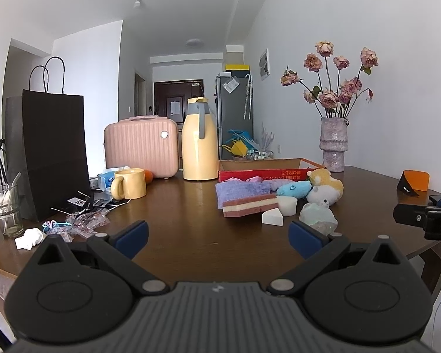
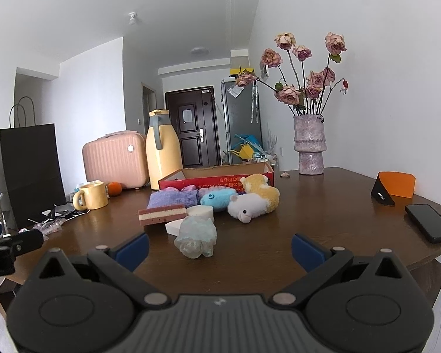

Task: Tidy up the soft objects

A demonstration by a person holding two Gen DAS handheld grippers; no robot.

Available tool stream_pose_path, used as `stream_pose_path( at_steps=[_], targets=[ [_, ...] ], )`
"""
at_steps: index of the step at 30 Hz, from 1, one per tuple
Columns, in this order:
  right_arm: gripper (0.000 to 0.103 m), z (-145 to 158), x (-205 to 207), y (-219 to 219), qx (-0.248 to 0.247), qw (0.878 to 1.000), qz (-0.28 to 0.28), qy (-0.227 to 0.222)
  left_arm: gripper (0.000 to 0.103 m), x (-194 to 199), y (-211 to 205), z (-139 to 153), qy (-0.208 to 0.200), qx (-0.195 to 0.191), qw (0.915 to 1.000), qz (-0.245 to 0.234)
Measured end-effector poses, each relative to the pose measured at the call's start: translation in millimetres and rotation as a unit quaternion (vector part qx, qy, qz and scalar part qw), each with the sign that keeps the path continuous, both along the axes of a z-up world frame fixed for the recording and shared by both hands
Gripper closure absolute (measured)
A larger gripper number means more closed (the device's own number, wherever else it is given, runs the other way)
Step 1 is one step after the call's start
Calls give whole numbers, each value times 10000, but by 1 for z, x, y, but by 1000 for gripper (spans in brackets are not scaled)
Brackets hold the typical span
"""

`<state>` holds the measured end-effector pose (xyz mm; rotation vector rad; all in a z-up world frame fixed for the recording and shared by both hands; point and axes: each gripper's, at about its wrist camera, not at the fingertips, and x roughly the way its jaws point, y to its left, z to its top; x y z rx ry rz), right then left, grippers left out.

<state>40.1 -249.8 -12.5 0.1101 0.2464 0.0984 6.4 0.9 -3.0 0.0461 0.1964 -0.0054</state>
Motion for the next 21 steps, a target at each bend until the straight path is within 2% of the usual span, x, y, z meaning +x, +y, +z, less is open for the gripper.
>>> stream_pose_path(
  at_steps=[15,21],
  targets=[
    [0,-4,1,1,-14,10000,31,46,0,6,0,-5,127,-10,9999,-22],
    [0,-2,0,7,-186,9996,186,-46,0,5,-1,-7,87,-23,9999,-73]
  ],
)
